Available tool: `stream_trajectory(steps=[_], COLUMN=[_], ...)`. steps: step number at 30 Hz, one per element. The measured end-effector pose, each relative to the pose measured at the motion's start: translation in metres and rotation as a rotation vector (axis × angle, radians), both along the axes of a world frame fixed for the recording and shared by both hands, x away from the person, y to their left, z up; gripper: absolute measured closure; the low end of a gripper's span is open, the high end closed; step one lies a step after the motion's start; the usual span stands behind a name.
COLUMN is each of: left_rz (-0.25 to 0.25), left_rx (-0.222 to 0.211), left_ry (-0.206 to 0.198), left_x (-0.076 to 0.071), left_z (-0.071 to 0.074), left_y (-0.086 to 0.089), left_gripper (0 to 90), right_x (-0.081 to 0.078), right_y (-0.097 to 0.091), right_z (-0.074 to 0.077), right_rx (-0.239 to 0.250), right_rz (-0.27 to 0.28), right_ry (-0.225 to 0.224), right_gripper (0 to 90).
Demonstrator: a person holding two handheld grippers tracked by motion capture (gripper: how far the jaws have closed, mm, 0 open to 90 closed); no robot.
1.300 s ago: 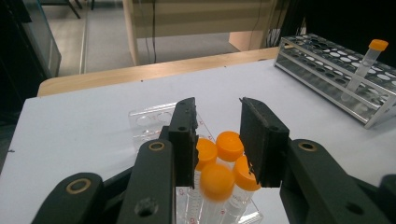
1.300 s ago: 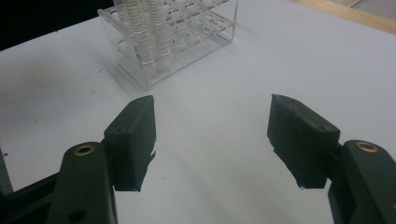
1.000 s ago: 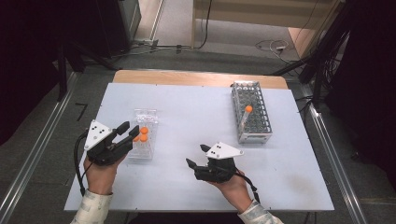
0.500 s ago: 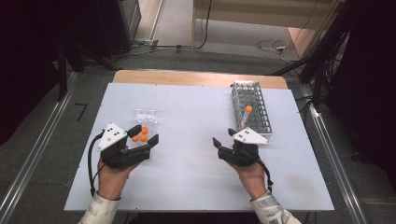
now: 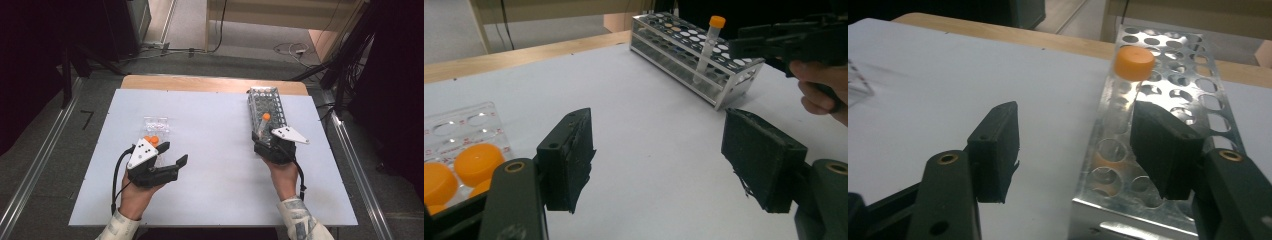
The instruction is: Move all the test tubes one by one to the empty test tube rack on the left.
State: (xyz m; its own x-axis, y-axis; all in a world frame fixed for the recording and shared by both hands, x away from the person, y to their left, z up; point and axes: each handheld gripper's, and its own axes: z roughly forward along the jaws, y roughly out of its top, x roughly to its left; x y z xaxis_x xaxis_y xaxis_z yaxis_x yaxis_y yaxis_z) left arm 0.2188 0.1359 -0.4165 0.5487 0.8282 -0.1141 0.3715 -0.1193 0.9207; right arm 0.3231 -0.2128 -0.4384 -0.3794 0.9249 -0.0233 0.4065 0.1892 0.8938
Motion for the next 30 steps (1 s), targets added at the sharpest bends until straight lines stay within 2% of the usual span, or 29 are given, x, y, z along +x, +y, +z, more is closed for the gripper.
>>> stream_trajectory(steps=[6,19,30], left_rz=[-0.011,-0.016,-0.017], left_rx=[0.001,0.003,0.004], left_ry=[0.000,0.004,0.004], left_x=[-0.001,0.001,0.001], left_z=[0.000,-0.003,-0.003], left_y=[-0.004,-0.006,-0.006], left_gripper=[28.6,28.5,28.6], right_x=[0.020,0.048,0.053], right_y=[-0.007,-0.005,0.001], right_z=[-0.007,-0.017,-0.017], right_rx=[0.003,0.017,-0.004], right_rz=[-0.067,-0.109,-0.107], right_ry=[-0.001,0.023,0.010], right_gripper=[40.7,50.7,65.4])
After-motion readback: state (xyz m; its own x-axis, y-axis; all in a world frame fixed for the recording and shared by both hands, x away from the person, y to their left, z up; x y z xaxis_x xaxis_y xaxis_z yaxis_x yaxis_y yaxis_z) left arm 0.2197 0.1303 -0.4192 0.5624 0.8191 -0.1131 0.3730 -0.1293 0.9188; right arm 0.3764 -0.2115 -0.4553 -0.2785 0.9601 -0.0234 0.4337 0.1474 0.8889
